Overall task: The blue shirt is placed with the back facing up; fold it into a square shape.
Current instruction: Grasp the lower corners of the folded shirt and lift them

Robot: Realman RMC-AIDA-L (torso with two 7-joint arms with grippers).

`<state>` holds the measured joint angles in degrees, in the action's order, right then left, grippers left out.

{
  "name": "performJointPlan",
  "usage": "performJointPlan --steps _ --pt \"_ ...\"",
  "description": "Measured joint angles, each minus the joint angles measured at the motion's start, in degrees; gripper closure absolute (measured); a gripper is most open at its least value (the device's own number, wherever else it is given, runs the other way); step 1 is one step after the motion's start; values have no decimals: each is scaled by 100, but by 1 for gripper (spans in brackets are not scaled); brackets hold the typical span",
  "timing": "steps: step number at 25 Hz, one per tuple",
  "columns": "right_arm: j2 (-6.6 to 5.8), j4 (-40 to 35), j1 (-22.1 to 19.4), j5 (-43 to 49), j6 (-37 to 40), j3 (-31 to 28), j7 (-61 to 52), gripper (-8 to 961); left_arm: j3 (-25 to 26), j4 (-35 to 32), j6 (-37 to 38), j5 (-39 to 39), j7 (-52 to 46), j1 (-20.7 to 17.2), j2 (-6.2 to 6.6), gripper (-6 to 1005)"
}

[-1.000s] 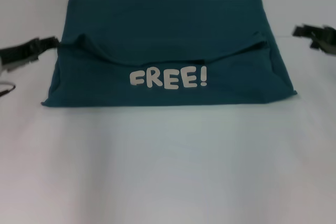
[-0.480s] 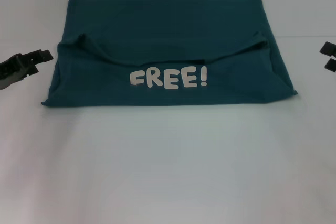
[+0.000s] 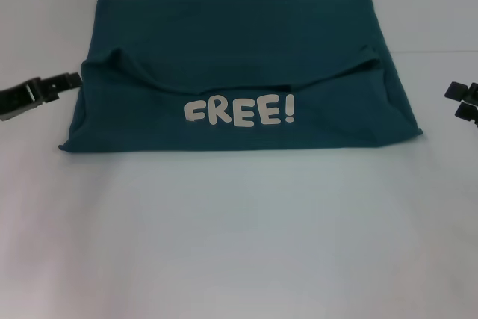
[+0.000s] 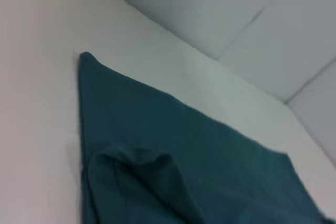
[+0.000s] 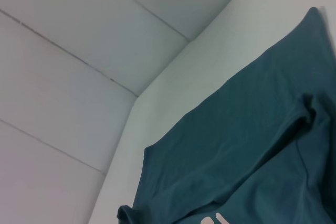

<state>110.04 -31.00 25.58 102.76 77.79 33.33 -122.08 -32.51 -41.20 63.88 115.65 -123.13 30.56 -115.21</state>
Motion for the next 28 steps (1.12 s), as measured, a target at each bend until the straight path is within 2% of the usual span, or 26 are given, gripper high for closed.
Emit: performJointPlan --steps 5,8,13,17,20,28 --pt "-2 -7 -9 -2 21 -54 124 194 -38 104 -269 20 489 -30 -99 317" --pt "-3 -10 -25 -19 25 -60 129 194 -2 288 -505 20 247 -50 -153 317" --pt "-8 -11 -34 -22 29 -64 132 195 -18 427 -604 -5 41 -48 -156 318" --pt "-15 -12 -39 -25 24 -64 138 195 -183 538 -842 117 457 18 -168 321" --pt "-15 -12 -43 -28 21 -64 141 195 -415 591 -1199 152 948 39 -241 326" --pt "-10 -12 -48 -38 31 -64 129 195 -795 731 -1766 183 1134 76 -292 346"
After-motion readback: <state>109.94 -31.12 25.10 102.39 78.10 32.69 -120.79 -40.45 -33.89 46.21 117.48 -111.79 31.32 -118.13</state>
